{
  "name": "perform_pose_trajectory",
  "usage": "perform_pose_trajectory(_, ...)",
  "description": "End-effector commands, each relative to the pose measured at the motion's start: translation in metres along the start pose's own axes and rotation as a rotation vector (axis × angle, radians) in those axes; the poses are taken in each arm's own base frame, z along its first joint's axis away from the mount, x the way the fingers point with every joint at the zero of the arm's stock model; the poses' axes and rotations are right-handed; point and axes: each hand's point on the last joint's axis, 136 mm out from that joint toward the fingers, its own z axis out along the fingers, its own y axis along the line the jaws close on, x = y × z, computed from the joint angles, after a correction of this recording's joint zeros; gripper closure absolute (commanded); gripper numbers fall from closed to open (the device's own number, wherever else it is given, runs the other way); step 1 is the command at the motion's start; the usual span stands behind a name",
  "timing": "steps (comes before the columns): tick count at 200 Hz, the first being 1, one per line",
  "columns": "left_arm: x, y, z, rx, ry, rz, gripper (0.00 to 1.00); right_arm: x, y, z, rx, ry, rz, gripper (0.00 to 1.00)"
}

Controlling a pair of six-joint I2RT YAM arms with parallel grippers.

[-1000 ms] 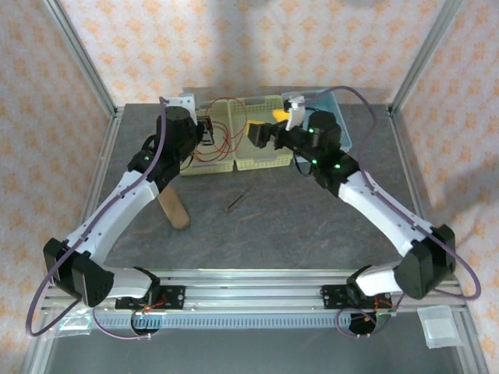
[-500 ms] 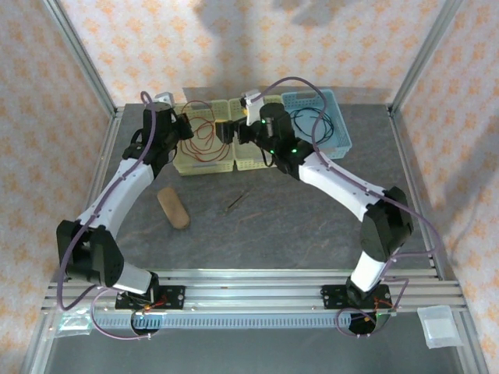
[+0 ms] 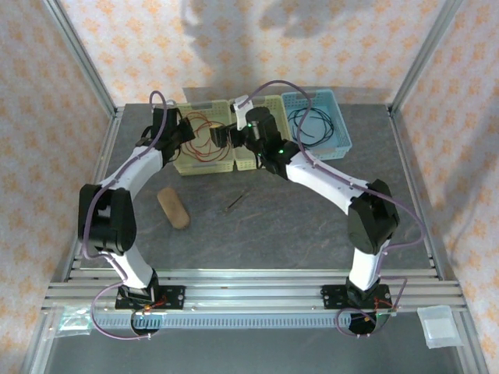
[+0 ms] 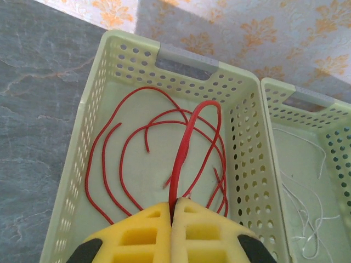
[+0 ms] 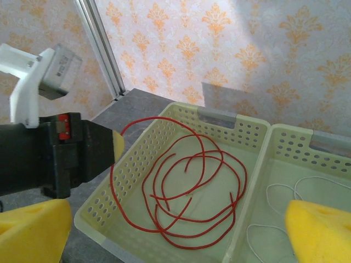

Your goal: Untangle the cables

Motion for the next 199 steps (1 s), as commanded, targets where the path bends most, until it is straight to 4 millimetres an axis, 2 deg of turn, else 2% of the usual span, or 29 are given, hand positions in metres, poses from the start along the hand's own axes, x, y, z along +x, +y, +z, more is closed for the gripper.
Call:
perform_pose_trajectory(1,-0.023,-0.012,0.011,0.067,-0.047,-0.008,1.00,-0.017,0.002,-0.002,-0.001,-0.052,0.016,0.00)
perform_pose_trajectory(33,-0.019,-0.014,0.037,0.102,-0.013,-0.008,1.00,-0.011,-0.004,-0.007,0.028,-0.043,0.029,0.00)
perform_pose_trajectory(59,-0.005,0.001,0.067,0.014,0.075,0.010,1.00,-0.005,-0.008,-0.012,0.048,-0.031,0.030,0.00)
perform_pose_trajectory(73,-0.006,0.000,0.070,0.015,0.086,0.013,0.85,-0.004,-0.010,-0.016,0.054,-0.029,0.027,0.00)
perform_pose_trajectory(91,-0.011,-0.007,0.066,0.039,0.076,0.017,0.62,-0.003,-0.011,-0.020,0.056,-0.036,0.027,0.00)
perform_pose_trajectory(105,-0.018,-0.012,0.057,0.056,0.058,0.015,0.50,-0.003,-0.011,-0.022,0.056,-0.037,0.031,0.00)
perform_pose_trajectory(119,-0.026,-0.020,0.043,0.090,0.036,0.015,0.46,-0.006,-0.010,-0.024,0.046,-0.040,0.041,0.00)
perform_pose_trajectory(122,-0.022,-0.020,0.043,0.095,0.042,0.016,0.45,-0.006,-0.009,-0.025,0.042,-0.041,0.042,0.00)
perform_pose_trajectory(126,-0.031,-0.026,0.030,0.115,0.017,0.020,0.44,-0.007,-0.008,-0.026,0.036,-0.041,0.042,0.00)
perform_pose_trajectory(137,-0.034,-0.033,0.014,0.143,-0.007,0.034,0.38,-0.009,-0.007,-0.031,0.027,-0.047,0.044,0.00)
perform_pose_trajectory(164,-0.030,-0.046,-0.026,0.195,-0.048,0.072,0.30,-0.008,-0.007,-0.048,0.022,-0.057,0.044,0.00)
perform_pose_trajectory(181,-0.024,-0.050,-0.054,0.211,-0.092,0.092,0.25,-0.005,-0.017,-0.061,0.070,-0.062,0.042,0.00)
perform_pose_trajectory(199,-0.013,-0.044,-0.082,0.218,-0.147,0.085,0.21,0.003,-0.039,-0.081,0.183,-0.090,0.052,0.00)
